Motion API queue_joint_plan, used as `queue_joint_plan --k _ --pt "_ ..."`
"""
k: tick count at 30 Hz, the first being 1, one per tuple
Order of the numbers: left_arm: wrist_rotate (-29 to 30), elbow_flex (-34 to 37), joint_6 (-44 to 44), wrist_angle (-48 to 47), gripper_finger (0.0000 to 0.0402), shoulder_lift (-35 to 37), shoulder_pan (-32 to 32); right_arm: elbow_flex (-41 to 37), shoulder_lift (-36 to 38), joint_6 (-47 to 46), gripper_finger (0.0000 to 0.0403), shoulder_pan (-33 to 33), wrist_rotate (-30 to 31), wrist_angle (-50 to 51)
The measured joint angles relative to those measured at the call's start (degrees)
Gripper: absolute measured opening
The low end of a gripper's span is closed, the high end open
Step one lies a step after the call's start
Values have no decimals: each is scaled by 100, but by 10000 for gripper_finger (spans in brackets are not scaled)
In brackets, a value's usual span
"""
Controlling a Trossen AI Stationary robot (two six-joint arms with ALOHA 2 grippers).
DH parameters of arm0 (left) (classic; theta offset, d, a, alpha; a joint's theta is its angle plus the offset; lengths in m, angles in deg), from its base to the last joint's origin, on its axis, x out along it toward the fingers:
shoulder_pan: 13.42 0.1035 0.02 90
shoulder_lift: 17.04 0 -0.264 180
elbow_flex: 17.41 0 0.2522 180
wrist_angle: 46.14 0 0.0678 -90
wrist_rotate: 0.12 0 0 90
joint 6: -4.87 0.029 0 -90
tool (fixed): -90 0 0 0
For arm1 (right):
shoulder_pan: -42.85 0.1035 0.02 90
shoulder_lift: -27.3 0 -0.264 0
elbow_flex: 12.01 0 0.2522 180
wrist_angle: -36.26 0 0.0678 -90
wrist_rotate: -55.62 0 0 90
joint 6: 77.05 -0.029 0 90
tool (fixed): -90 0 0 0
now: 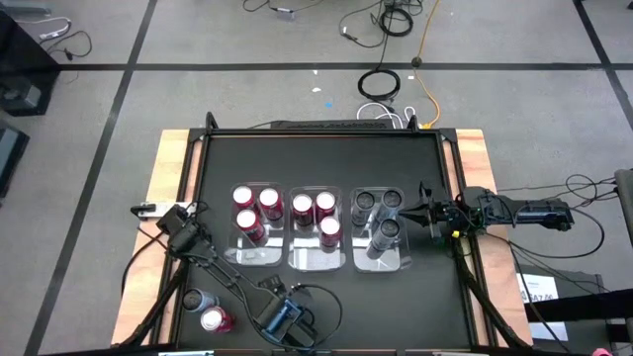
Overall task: Sort soda cans
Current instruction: Put the red soda can into the left transparent bin
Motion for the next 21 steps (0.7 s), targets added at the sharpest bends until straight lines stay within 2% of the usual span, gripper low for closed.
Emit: queue_joint_plan --k 10,17,21 --pt "-2 -180 30 -52 321 178 48 0 0 0 4 0 0 0" --pt "281 -485 507 -97 324 753 283 0 0 0 4 0 0 0" --pt "538 -568 809 -498 325 1309 538 0 0 0 4 -1 0 0"
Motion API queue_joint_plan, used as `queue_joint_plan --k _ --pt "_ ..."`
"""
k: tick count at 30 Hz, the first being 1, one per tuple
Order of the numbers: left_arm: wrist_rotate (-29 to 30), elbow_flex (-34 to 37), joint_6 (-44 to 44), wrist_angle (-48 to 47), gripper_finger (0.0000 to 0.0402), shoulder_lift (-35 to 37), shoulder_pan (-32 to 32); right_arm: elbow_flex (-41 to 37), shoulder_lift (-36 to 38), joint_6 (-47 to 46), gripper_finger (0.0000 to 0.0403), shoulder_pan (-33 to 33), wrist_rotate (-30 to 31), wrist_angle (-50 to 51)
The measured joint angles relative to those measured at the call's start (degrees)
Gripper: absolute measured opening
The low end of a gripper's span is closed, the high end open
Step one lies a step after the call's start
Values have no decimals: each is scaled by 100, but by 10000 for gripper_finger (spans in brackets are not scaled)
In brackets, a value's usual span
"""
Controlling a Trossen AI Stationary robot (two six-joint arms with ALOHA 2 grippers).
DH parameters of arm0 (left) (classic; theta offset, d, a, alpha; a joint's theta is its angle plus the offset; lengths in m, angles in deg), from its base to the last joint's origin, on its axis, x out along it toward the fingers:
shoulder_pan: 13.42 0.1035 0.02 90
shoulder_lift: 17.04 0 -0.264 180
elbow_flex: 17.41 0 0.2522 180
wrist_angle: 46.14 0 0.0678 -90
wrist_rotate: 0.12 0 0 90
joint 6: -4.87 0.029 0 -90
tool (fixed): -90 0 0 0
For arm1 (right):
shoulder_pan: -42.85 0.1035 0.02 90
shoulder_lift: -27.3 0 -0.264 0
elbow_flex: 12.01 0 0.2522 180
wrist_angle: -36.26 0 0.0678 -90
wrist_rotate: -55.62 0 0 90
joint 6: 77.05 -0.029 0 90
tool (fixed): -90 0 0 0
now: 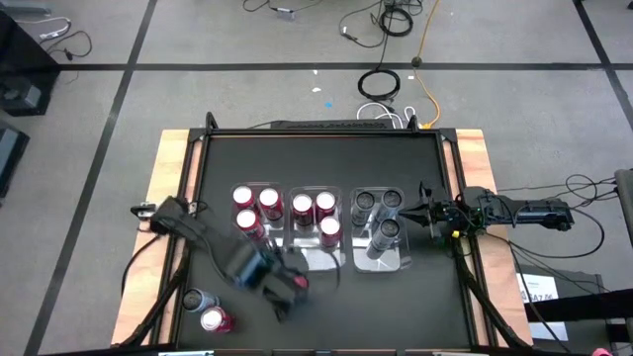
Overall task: Sort soda cans
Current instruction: Put the red soda can into the left transparent bin
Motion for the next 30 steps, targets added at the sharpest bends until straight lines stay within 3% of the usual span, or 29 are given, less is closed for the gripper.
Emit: queue_joint_plan --k 3,9,23,30 --pt "125 9 166 -485 325 364 238 0 0 0 4 1 0 0" --pt "211 63 1077 -413 325 992 736 0 0 0 4 0 0 0" --pt "253 112 3539 -355 326 1208 1478 0 2 1 4 1 0 1" --pt "341 1307 4018 -354 326 1688 1750 0 2 0 4 1 0 1"
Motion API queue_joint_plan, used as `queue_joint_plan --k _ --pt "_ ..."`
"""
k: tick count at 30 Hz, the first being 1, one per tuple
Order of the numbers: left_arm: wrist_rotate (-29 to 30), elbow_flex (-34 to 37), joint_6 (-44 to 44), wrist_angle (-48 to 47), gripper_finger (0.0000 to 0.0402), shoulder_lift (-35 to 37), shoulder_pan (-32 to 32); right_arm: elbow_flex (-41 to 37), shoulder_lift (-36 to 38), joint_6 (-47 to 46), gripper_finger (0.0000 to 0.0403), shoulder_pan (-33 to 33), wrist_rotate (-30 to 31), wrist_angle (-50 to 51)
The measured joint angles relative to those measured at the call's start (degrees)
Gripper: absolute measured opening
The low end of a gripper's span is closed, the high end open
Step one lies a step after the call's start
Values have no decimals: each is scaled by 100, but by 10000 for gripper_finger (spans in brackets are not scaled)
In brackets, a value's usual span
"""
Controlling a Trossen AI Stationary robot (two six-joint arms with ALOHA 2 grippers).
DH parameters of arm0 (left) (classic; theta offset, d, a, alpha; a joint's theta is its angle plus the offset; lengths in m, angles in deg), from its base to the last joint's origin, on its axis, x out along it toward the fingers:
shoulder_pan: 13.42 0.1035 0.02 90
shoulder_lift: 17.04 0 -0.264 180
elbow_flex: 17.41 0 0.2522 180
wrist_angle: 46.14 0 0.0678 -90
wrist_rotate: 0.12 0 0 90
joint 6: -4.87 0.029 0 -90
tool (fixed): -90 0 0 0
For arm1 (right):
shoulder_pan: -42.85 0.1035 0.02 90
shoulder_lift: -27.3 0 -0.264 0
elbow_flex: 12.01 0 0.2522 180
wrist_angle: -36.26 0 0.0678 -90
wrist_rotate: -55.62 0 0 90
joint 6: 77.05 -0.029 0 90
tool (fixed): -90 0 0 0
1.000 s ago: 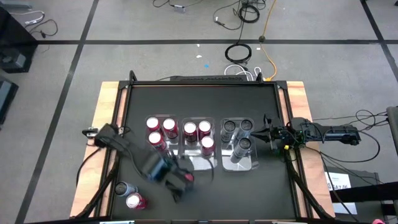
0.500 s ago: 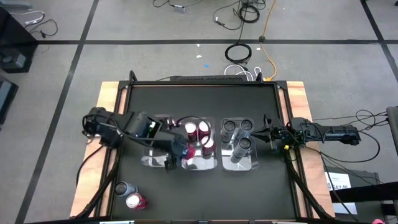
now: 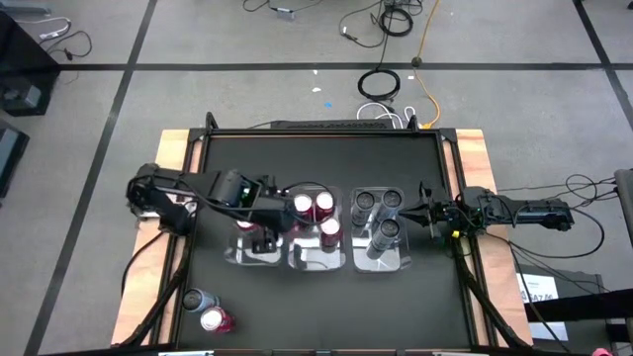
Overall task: Sort soda cans
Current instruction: Put the red soda can into the left transparent bin
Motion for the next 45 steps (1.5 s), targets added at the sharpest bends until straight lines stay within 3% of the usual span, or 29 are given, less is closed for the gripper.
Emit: queue_joint_plan --k 7,11,20,28,45 --pt "76 1881 18 572 326 765 392 0 1 0 4 -1 0 -1" --pt "-271 2841 17 1336 326 1125 579 0 0 0 4 -1 0 -1" --pt "-577 3993 -32 1969 326 1320 710 0 1 0 4 0 0 -1" --pt "-635 4657 -42 2593 326 1318 745 0 1 1 4 -2 0 -1" --pt "-1011 4686 -44 2895 326 1290 1086 0 -1 0 4 0 0 -1"
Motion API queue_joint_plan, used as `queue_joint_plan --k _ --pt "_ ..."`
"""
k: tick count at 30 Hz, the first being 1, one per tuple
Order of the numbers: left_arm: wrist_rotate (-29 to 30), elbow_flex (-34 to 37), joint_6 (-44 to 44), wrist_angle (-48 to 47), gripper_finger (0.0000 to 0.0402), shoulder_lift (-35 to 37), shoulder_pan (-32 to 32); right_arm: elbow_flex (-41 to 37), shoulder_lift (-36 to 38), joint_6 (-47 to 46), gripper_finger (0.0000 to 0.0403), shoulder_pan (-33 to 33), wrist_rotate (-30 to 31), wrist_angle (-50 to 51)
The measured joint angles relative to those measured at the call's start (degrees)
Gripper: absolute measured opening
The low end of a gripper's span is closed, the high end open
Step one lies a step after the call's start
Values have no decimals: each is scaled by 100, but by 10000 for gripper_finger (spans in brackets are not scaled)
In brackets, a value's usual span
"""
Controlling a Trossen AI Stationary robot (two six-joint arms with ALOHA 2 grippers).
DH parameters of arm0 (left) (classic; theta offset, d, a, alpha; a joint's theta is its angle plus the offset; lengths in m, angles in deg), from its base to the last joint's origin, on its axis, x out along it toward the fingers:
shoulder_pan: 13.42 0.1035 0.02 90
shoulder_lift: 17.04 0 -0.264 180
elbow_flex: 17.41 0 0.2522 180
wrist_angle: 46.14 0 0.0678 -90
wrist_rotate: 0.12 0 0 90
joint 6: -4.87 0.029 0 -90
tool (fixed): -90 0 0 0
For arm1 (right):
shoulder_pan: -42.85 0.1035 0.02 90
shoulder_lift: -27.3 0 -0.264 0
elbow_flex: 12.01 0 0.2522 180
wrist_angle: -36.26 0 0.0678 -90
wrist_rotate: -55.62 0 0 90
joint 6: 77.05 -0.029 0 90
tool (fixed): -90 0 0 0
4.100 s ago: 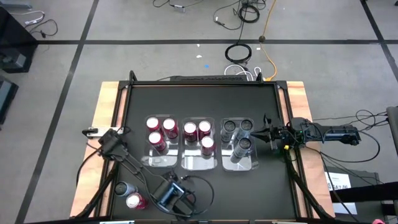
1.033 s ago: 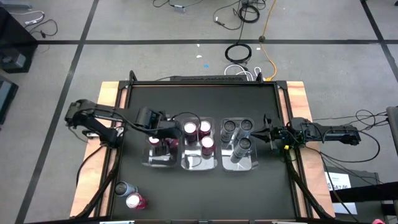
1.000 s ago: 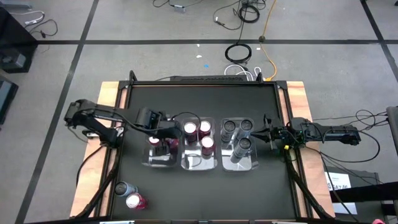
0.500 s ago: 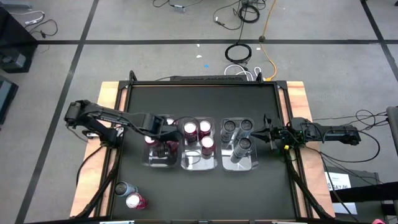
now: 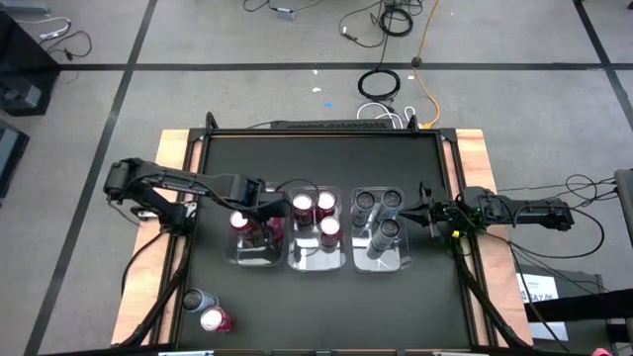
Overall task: Sort soda cans
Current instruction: Put the red soda can into the left transparent bin
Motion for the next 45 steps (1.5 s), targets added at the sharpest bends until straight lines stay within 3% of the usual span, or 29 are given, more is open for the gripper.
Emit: queue_joint_plan --k 45 --pt "219 201 -137 313 335 -33 -7 0 0 1 4 0 0 0"
